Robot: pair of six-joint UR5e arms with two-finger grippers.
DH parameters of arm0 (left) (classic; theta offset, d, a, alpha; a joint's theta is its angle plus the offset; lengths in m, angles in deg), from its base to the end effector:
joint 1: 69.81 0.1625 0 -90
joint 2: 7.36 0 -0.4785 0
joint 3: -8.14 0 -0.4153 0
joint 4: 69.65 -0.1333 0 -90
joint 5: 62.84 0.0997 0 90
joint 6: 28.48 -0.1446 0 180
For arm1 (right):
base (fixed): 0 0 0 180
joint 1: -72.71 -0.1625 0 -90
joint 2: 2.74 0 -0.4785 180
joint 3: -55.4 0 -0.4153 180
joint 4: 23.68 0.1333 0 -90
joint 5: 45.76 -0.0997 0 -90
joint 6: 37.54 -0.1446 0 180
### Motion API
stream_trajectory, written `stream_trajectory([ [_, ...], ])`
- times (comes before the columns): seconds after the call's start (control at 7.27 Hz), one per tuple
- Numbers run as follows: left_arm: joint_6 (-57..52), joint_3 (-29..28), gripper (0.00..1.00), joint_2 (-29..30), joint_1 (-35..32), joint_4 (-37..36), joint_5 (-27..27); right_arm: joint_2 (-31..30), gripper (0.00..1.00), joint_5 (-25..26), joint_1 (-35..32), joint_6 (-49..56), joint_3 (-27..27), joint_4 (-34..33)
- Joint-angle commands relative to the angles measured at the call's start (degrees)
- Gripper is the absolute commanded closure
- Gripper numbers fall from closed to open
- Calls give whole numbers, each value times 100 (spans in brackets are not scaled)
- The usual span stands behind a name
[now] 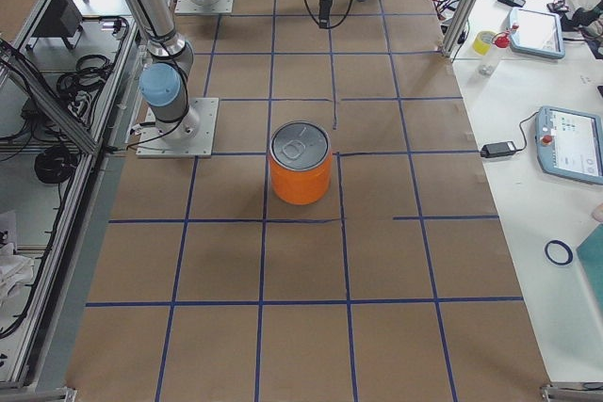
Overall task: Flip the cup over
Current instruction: 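Turn the cup upright with the left gripper and set it down near the wooden stand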
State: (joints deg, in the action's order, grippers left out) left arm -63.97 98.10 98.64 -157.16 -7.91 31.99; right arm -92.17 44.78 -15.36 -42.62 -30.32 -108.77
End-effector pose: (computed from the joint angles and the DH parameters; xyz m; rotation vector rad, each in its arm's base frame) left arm -0.0905 -0.6642 0.3887 0.8296 2.8630 -0.2625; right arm 0.1145 -0.5200 0.5212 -0.1913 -3.1256 -0.0324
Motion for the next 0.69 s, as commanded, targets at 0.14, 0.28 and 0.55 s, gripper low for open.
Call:
stream_trajectory([
  [0.14, 823, -380, 0, -1148, -493, 1334, -25, -48, 0, 25, 1, 51, -182, -227],
  [0.28, 824, -565, 0, -1430, -494, 1846, 44, -57, 0, 68, 27, 69, -200, -218],
  [0.55, 859, -427, 0, -1512, -450, 2089, -42, -48, 0, 69, 36, 60, -200, -236],
])
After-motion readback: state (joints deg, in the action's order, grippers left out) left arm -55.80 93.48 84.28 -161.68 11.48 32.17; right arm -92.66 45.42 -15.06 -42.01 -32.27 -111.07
